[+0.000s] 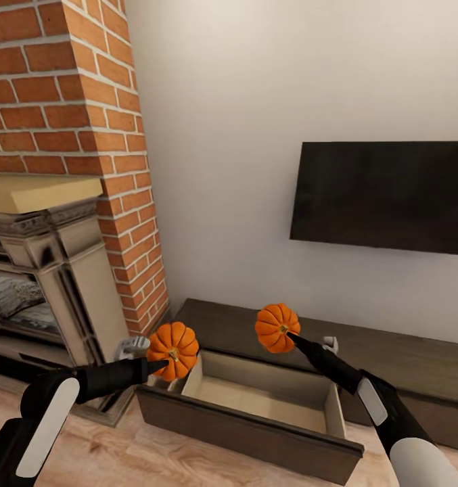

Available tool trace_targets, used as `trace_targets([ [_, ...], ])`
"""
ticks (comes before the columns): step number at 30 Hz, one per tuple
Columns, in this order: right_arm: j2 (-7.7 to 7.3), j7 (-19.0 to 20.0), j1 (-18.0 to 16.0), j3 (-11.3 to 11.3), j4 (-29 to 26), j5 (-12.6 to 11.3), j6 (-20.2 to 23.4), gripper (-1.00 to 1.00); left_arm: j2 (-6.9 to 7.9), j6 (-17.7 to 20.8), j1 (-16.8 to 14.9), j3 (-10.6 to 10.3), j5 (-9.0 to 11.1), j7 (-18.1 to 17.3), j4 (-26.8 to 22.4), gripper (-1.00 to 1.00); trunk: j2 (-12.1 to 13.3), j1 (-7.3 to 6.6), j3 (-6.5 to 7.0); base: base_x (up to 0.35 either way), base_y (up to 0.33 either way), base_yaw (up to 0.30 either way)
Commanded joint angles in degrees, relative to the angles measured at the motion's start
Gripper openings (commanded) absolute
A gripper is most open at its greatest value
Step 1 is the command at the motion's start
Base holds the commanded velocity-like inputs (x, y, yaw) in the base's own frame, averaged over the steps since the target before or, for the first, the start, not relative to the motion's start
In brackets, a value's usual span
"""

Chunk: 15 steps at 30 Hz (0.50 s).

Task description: Place each of the two pumpkins and all three candles from the living room inside a cabinet in the living room (use any cabinet), then make sure every cabinet is closed, and position the cauldron so it is next to a table in the living room.

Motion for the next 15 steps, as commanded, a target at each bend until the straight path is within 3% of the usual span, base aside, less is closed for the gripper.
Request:
trace_targets([
  [1,0.03,0.1,-0.1,-0.1,0.0,-0.7,0.6,-1.0,-0.02,0.3,-0.1,0.1,0.2,-0.6,0.0,-1.0,-0.1,0.03,-0.05,0.229,-0.192,-0.091],
  [7,0.18,0.0,-0.1,-0.1,0.0,-0.6,0.6,-1.0,-0.06,0.3,0.0,0.1,0.2,-0.6,0.0,-1.0,-0.1,0.03,0.25,0.202,-0.162,-0.186],
  [15,0.2,0.0,-0.1,-0.2,0.1,-0.6,0.7,-1.0,0.03,0.3,0.0,0.1,0.2,-0.6,0.0,-1.0,-0.1,0.03,0.72,0.037,-0.026,-0.229],
])
